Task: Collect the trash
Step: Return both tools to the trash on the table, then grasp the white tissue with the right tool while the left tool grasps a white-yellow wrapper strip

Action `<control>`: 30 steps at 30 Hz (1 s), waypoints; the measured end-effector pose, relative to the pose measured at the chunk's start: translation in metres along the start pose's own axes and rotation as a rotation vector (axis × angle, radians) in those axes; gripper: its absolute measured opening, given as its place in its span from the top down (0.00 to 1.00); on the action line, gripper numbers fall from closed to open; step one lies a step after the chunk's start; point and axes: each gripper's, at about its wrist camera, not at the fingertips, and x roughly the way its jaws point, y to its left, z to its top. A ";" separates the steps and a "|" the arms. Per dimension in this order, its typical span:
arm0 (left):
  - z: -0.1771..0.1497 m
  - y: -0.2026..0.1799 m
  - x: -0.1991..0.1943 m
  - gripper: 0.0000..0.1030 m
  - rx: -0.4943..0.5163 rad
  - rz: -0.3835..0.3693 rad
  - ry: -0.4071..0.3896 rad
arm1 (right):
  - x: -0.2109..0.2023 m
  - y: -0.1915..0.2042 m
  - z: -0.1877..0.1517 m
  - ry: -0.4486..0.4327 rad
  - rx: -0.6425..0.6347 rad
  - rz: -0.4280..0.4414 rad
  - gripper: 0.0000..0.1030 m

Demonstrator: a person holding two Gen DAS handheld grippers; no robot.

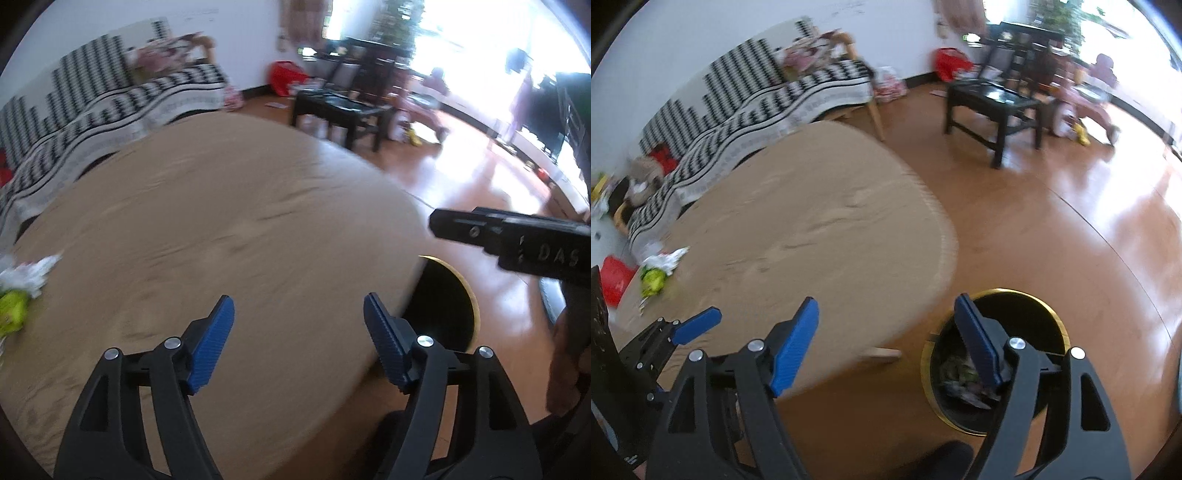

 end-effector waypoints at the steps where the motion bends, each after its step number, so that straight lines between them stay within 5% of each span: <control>1: -0.006 0.022 -0.006 0.30 -0.025 0.026 -0.001 | 0.003 0.016 0.003 0.002 -0.019 0.014 0.29; 16: -0.086 0.268 -0.093 0.27 -0.324 0.324 -0.029 | 0.081 0.296 0.010 0.078 -0.367 0.240 0.29; 22: -0.102 0.346 -0.099 0.24 -0.402 0.412 0.008 | 0.119 0.361 0.007 0.090 -0.479 0.266 0.25; 30: -0.101 0.396 -0.067 0.24 -0.422 0.399 0.049 | 0.170 0.400 0.016 0.090 -0.552 0.234 0.25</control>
